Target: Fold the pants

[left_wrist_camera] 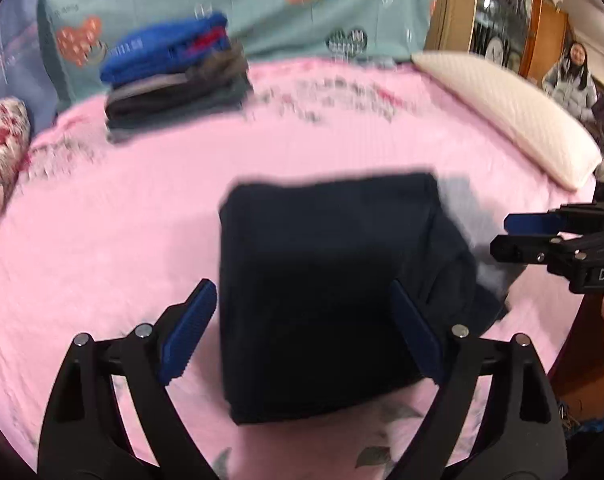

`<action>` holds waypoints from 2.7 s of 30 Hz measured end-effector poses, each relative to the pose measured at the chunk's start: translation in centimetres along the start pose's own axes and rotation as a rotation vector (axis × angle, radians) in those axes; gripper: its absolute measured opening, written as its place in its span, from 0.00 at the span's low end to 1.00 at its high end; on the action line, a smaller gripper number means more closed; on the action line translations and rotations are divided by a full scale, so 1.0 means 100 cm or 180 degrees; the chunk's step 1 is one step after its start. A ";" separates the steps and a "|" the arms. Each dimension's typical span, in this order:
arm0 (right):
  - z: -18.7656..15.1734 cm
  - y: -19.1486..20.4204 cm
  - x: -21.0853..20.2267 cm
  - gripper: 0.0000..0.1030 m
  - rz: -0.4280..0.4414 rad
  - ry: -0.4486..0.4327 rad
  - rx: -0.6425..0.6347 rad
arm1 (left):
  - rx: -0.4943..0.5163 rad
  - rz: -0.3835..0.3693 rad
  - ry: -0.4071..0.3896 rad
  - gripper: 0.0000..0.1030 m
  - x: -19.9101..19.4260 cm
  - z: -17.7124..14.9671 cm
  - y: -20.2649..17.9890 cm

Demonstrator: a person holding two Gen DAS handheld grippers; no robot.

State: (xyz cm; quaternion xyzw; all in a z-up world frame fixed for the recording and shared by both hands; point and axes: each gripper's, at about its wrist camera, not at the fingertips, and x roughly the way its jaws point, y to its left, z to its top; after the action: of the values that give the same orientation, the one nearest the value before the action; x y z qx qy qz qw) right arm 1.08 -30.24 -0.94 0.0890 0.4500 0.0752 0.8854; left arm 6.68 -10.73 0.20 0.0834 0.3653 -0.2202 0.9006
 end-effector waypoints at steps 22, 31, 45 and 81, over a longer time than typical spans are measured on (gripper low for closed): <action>0.002 -0.077 0.031 0.86 0.0700 0.0232 0.0709 | -0.0758 -0.0840 0.0446 0.98 0.025 0.009 0.091; -0.007 -0.070 0.063 0.87 0.1171 0.0363 0.0880 | -0.1112 -0.1138 0.0785 0.98 0.081 -0.013 0.086; -0.010 -0.070 0.081 0.42 0.1677 0.0627 0.1142 | -0.1483 -0.1697 0.0975 0.45 0.098 -0.015 0.077; 0.409 0.084 0.069 0.38 0.1739 -0.0610 -0.0058 | -0.1540 -0.0669 -0.0513 0.36 0.050 0.311 0.286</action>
State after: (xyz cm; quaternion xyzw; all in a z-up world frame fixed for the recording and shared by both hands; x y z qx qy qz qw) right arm 37.79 -24.25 19.24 0.2056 0.3229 0.3062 0.8716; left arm 42.30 3.35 18.81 -0.1904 0.3411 -0.2247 0.8927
